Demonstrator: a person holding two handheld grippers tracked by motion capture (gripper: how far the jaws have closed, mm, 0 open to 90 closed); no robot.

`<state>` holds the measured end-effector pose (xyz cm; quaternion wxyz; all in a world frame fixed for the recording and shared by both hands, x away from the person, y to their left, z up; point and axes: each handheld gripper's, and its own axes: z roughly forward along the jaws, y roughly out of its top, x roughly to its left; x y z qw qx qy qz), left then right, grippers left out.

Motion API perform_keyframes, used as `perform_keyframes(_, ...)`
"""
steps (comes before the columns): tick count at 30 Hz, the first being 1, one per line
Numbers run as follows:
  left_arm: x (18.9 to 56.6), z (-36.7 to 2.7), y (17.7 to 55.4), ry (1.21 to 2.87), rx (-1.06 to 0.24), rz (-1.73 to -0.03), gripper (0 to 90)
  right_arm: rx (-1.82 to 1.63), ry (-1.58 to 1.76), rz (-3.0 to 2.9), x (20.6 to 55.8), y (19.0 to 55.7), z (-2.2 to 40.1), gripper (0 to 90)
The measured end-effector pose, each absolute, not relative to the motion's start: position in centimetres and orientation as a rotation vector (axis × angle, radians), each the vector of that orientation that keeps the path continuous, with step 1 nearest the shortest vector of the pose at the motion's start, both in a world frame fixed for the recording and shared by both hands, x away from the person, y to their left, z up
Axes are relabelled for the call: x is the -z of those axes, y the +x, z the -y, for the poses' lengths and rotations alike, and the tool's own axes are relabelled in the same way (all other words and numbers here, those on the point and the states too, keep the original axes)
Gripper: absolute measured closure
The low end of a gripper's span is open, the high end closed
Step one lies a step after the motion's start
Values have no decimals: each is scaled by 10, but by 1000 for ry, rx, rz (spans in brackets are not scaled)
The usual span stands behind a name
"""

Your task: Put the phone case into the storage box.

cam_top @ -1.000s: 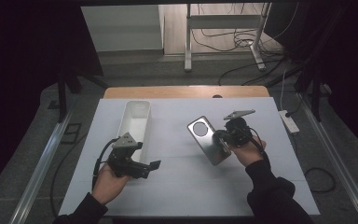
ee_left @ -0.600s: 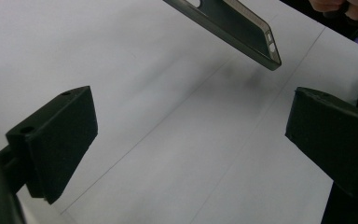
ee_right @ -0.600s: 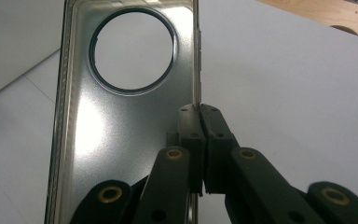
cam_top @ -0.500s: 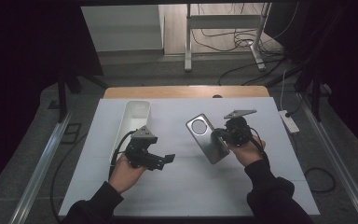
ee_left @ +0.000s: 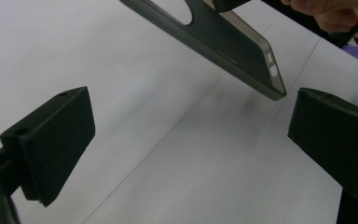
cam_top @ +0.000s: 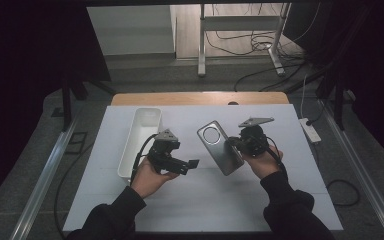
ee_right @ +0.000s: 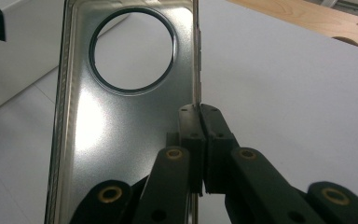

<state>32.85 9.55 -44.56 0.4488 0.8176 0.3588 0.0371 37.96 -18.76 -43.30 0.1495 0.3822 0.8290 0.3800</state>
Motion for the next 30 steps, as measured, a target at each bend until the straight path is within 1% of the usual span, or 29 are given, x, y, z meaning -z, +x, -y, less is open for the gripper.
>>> perform_keyframes(11, 454, -73, 342, 2049, -50, -845, 77, -1113, 1087, -2375, 432, 377, 183, 889)
perform_keyframes(18, 458, -67, 348, 2047, -27, -839, 152, -1121, 1074, -2374, 432, 375, 179, 889)
perform_keyframes(19, 459, -66, 349, 2045, -19, -839, 152, -1121, 1074, -2374, 432, 375, 179, 889)
perform_keyframes(30, 461, -63, 354, 2002, 23, -851, 348, -1132, 1046, -2387, 434, 372, 170, 890)
